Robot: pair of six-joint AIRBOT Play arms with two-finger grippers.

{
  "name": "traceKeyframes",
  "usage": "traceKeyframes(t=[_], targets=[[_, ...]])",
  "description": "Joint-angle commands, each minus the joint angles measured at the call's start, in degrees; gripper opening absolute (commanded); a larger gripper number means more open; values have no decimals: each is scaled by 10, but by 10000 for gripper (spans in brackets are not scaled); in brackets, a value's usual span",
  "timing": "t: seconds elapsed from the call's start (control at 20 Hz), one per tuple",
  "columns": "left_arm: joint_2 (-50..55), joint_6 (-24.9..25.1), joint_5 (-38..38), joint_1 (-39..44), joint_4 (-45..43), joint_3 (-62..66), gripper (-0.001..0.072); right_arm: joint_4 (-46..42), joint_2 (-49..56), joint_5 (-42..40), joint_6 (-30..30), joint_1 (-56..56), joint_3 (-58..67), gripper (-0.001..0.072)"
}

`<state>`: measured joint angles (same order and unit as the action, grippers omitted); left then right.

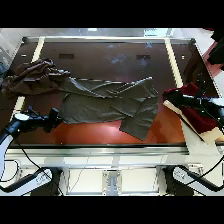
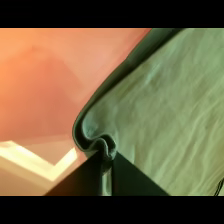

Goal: Fold the shirts.

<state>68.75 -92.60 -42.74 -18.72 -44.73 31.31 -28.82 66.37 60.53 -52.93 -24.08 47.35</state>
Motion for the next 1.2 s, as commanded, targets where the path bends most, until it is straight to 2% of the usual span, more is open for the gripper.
traceKeyframes(t=[0.0,0.1,0.25,0.3,0.35,0.45,0.5,0.55,0.85,1.15], targets=[[10,32,28,14,26,0,12,-2,0,24,-21,0,0,388],[10,40,29,28,24,0,12,-52,0,30,-71,-1,0,388],[10,42,27,30,25,0,12,-275,0,49,-255,-2,-17,391],[10,42,26,30,25,0,12,-293,0,59,-289,-2,-36,390],[10,43,23,30,25,0,12,-272,1,62,-289,-1,-56,391],[10,60,13,30,25,0,12,-187,8,31,-249,-1,-93,393],[10,61,8,30,25,0,12,-145,18,4,-238,-1,-108,417],[10,61,6,30,25,0,12,-113,32,-15,-223,-1,-116,482],[10,71,-4,30,25,0,12,46,148,-83,-125,17,-121,486],[10,71,-4,30,25,0,12,82,173,-174,-118,68,-121,482]])
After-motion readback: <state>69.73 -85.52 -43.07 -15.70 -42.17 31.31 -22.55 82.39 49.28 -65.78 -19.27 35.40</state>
